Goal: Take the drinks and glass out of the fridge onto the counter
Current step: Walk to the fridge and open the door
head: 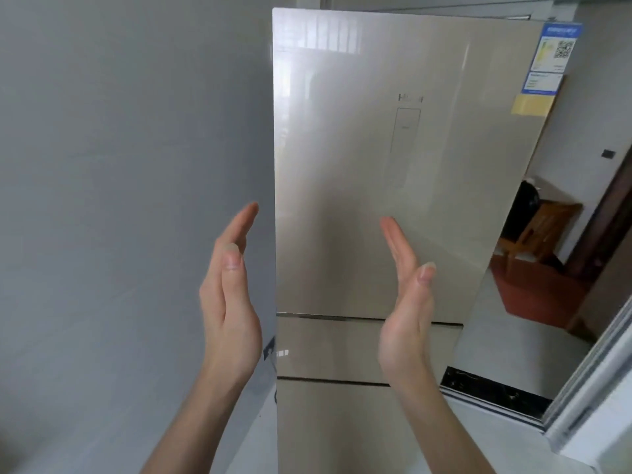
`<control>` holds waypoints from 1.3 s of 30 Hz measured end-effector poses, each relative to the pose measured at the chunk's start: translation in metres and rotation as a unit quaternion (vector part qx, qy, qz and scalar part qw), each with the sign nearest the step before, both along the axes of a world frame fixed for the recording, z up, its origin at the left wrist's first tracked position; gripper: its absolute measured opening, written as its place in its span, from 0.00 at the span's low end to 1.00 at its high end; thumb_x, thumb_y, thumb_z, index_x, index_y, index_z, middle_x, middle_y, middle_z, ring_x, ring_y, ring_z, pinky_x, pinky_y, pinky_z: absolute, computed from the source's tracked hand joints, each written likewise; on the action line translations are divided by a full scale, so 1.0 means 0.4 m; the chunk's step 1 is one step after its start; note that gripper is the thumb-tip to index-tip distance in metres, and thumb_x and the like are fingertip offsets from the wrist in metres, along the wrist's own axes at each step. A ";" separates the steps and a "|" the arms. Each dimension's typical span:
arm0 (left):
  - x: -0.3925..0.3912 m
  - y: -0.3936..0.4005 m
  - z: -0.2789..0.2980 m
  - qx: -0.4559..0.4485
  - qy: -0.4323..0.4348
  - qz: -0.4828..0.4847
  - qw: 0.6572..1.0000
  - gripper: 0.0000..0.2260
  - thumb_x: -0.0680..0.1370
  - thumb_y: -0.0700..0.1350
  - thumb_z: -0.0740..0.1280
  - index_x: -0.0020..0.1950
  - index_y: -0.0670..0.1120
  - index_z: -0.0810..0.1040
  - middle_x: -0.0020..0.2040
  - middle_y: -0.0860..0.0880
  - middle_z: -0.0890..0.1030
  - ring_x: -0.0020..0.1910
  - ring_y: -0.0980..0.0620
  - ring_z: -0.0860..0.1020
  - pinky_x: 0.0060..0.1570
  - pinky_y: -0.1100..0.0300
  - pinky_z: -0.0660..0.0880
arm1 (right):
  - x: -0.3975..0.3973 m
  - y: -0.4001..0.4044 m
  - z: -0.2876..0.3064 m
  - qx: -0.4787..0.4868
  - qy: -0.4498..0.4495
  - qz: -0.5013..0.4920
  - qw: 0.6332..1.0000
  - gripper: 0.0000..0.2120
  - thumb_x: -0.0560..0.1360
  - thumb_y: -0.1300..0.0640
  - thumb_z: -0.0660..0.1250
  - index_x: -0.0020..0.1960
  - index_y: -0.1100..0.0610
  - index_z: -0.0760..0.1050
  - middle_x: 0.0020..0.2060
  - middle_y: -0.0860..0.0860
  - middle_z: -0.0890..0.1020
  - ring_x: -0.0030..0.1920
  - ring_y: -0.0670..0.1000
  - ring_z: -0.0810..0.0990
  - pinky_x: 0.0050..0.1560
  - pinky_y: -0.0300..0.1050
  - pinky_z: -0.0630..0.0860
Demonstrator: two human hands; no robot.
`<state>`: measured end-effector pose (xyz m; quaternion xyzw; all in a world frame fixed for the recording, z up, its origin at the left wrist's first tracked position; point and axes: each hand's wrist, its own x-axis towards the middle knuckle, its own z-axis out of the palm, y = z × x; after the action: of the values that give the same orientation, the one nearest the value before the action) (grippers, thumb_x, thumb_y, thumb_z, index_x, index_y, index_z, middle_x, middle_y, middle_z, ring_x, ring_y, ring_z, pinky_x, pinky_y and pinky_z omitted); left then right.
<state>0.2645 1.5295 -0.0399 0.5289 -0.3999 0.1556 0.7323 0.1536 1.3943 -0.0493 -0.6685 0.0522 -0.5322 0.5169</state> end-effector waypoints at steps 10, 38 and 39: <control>0.107 -0.195 -0.037 0.031 0.009 -0.041 0.999 0.28 0.87 0.57 0.49 0.80 0.45 0.71 0.78 0.54 0.75 0.81 0.54 0.69 0.81 0.45 0.64 | 0.079 -0.154 -0.023 0.007 0.028 -0.052 0.998 0.48 0.76 0.18 0.44 0.83 0.48 0.67 0.80 0.36 0.70 0.83 0.37 0.63 0.81 0.34 0.55; 0.468 -0.585 -0.109 0.118 -0.072 0.223 0.965 0.17 0.85 0.46 0.62 0.74 0.48 0.79 0.76 0.47 0.72 0.78 0.48 0.66 0.78 0.48 0.63 | 0.388 -0.644 -0.119 -0.331 0.261 -0.354 0.835 0.31 0.86 0.41 0.61 0.86 0.48 0.60 0.88 0.52 0.54 0.88 0.59 0.51 0.83 0.67 0.56; 0.484 -0.589 -0.118 0.123 -0.071 0.245 0.959 0.18 0.85 0.46 0.63 0.75 0.48 0.78 0.77 0.45 0.69 0.78 0.45 0.64 0.78 0.45 0.63 | 0.396 -0.647 -0.127 -0.339 0.275 -0.370 0.820 0.32 0.86 0.40 0.59 0.87 0.47 0.58 0.88 0.53 0.52 0.88 0.60 0.50 0.82 0.70 0.57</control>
<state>0.4579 1.2941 -0.0871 0.6840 -0.3252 0.3171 0.5708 0.3118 1.1357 -0.1001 -0.8503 0.2520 -0.4618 -0.0139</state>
